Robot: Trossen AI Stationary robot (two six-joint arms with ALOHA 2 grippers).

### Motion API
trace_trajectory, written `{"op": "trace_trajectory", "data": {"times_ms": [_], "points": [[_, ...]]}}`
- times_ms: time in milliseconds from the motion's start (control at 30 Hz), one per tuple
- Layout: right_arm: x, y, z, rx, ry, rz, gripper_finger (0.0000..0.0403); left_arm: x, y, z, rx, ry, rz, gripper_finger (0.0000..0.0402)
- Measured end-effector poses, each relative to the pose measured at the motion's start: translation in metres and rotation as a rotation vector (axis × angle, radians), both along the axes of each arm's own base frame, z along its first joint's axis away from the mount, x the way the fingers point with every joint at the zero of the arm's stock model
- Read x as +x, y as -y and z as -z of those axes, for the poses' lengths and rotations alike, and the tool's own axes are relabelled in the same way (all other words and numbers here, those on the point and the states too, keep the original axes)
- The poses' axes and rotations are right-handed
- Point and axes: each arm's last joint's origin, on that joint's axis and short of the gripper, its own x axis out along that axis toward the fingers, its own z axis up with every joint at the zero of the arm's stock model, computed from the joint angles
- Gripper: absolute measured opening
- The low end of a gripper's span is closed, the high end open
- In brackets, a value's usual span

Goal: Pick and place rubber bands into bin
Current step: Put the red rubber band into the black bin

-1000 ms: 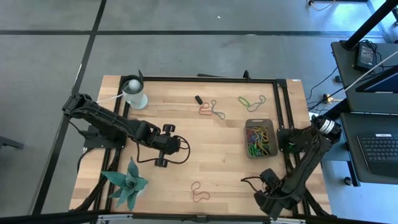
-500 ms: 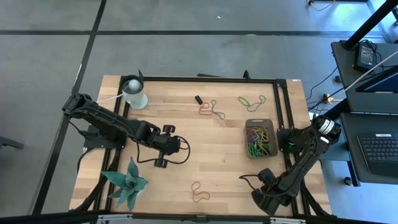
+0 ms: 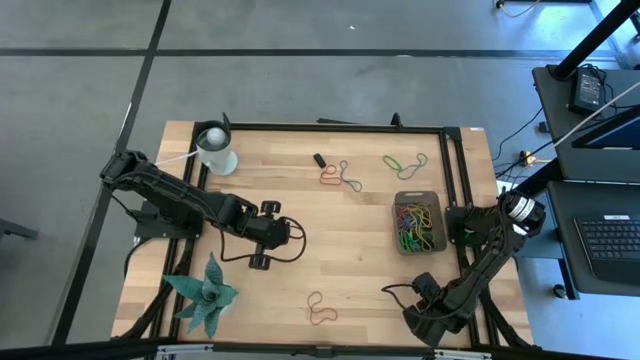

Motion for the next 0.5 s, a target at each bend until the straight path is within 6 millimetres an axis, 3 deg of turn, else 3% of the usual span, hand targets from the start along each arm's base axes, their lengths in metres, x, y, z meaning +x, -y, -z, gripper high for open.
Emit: {"op": "trace_trajectory", "data": {"times_ms": [300,500], "points": [[0.003,-0.005,0.017,-0.023,-0.019,-0.012,0.0131,0.0,0.0,0.0,-0.009,0.001,-0.022,0.0002],[0.005,-0.008,0.022,-0.008,-0.018,-0.018,0.0084,0.0,0.0,0.0,-0.007,0.002,-0.022,0.0003]]}}
